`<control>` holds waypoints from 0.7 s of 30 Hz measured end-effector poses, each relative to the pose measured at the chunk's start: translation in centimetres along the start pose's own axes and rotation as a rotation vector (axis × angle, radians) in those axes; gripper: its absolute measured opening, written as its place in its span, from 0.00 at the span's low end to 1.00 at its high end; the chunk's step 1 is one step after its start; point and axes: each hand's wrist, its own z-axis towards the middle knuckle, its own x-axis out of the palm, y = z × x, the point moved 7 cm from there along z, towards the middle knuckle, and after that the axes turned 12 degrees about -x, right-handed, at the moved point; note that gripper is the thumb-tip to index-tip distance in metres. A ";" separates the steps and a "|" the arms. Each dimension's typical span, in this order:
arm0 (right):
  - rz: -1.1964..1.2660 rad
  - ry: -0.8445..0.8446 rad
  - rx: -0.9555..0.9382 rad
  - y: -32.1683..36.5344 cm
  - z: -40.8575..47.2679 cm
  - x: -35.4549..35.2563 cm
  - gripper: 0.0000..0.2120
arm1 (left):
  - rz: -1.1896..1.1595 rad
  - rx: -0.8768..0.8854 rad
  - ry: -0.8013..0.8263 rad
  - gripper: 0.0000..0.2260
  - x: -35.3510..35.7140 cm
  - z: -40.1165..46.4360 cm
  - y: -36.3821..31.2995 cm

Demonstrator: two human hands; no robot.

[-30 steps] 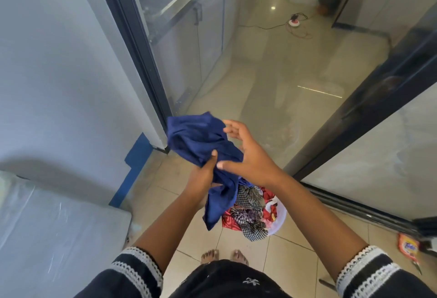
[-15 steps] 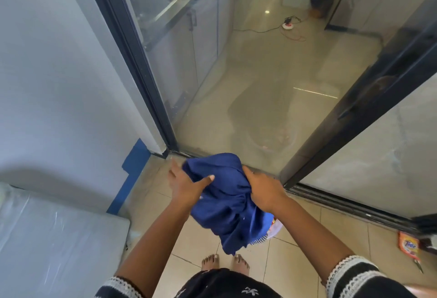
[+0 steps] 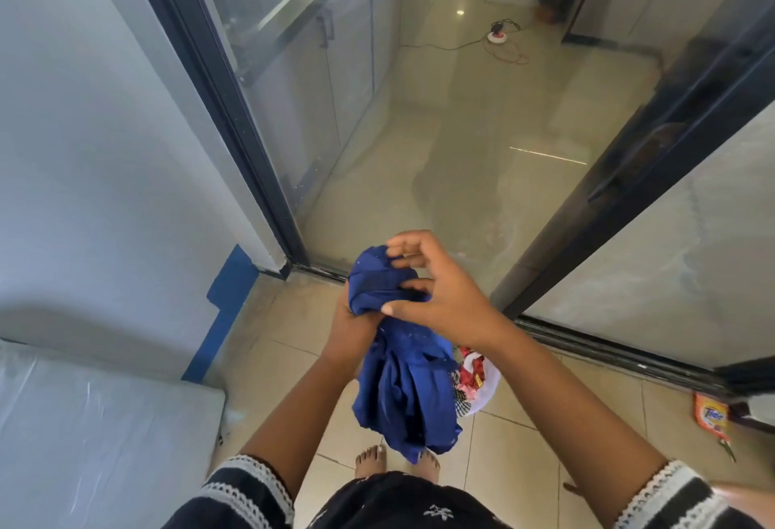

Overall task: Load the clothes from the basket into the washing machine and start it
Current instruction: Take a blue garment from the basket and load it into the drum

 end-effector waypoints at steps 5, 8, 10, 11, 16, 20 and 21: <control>-0.203 0.091 0.223 -5.7 -3.1 -3.8 0.55 | -0.176 -0.001 0.214 0.06 0.0 -0.6 -4.4; -0.176 0.248 0.292 -8.0 -5.0 -1.7 0.62 | -0.530 -0.077 0.210 0.07 0.7 -1.7 -5.5; -0.033 0.174 0.266 -7.9 -5.0 0.0 0.55 | -0.699 -0.134 0.221 0.15 1.7 -1.9 -5.3; 0.033 0.081 0.261 -8.0 -4.8 0.4 0.41 | -0.718 -0.142 0.202 0.17 2.2 -1.9 -5.1; -0.189 -0.126 0.354 -8.7 -4.1 -0.9 0.10 | -0.591 -0.221 0.118 0.15 2.4 -2.0 -3.7; -0.532 -0.074 0.405 -8.0 -4.3 -4.7 0.18 | -0.074 -0.253 -0.234 0.30 -3.7 -1.6 -2.0; -0.702 0.005 0.401 -7.4 -4.0 -5.4 0.24 | 0.098 -0.264 -0.348 0.40 -5.4 -1.6 -1.4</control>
